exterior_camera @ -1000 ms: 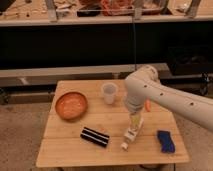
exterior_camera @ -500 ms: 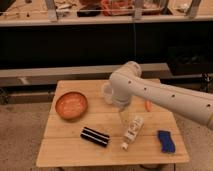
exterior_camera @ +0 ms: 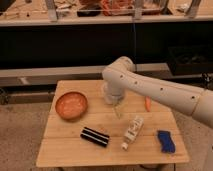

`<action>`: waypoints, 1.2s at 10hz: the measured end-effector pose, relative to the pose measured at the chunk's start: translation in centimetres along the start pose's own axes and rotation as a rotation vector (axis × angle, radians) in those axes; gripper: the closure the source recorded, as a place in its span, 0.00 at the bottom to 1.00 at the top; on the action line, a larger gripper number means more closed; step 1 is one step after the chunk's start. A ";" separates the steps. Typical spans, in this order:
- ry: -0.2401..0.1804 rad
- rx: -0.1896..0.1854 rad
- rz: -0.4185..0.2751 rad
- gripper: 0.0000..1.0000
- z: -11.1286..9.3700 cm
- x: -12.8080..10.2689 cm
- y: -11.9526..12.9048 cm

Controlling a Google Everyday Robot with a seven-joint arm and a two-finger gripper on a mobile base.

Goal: Move the arm in a circular motion

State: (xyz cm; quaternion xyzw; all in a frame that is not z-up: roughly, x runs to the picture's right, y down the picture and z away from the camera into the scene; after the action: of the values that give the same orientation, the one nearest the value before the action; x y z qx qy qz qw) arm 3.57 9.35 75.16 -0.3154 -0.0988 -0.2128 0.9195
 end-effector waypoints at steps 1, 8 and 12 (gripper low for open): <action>0.001 -0.003 -0.003 0.20 0.0 0.0 -0.5; 0.004 -0.004 -0.052 0.20 0.6 0.4 -4.0; -0.006 0.003 -0.059 0.20 0.6 0.8 -5.0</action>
State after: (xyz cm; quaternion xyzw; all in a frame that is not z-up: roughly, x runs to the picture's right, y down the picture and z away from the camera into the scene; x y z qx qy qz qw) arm 1.95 5.92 78.58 -0.3115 -0.1110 -0.2388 0.9130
